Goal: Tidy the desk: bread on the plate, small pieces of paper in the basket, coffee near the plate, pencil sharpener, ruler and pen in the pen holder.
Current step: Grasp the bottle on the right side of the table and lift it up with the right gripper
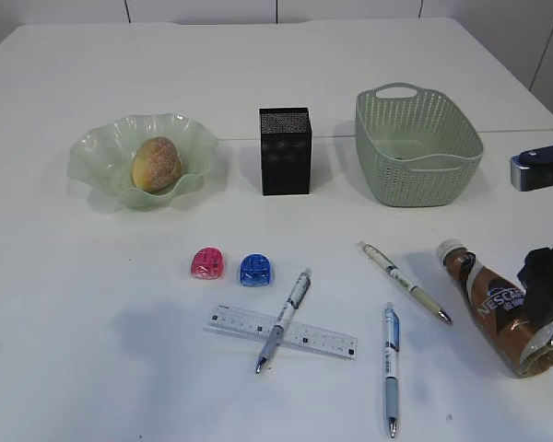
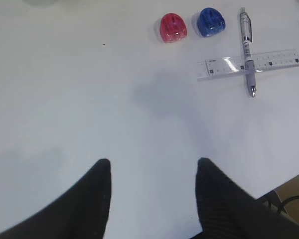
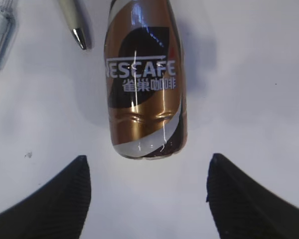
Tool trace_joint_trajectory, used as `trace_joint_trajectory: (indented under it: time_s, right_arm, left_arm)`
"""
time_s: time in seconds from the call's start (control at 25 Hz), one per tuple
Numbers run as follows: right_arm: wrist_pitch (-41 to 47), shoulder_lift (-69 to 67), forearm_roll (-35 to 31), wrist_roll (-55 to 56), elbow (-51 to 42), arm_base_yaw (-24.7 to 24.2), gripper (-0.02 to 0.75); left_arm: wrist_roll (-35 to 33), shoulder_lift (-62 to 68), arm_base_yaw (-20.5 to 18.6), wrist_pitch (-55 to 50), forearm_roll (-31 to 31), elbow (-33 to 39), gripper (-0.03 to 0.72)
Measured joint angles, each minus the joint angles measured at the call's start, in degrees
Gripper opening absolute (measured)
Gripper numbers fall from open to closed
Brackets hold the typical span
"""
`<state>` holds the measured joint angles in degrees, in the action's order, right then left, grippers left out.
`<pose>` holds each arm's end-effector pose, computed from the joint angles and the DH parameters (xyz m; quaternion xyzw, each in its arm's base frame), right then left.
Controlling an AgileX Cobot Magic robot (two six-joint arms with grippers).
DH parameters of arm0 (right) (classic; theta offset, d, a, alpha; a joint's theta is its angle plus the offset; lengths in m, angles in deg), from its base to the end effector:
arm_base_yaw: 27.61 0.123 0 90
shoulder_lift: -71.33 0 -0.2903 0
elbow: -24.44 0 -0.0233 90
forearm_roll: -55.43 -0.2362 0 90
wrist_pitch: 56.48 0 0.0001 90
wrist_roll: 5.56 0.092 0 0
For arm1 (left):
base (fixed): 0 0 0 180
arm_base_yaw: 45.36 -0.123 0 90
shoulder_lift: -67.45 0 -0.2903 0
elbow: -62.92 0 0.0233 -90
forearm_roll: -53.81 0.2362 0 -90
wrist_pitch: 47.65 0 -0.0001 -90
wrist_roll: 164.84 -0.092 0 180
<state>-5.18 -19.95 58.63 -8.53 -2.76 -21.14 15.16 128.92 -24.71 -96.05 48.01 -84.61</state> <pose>0.2404 0.0232 0.2306 -0.0973 0.9910 -0.0205 0.0897 0.1423 -0.0611 0.3125 0.1502 0.9335 -0.1037 0.3088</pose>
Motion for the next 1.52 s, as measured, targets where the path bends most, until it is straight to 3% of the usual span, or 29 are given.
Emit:
trace_joint_trajectory:
  time_s: [0.72,1.52]
  right_arm:
    - [-5.2,-9.8,-1.4,-2.0,0.0,0.0,0.563]
    - [-9.6,-15.6,1.2,-1.7,0.0,0.0,0.575]
  left_arm:
    - [0.0,0.0,0.0,1.3,0.0,0.0,0.384]
    - [0.0,0.0,0.0,1.4,0.0,0.0,0.384]
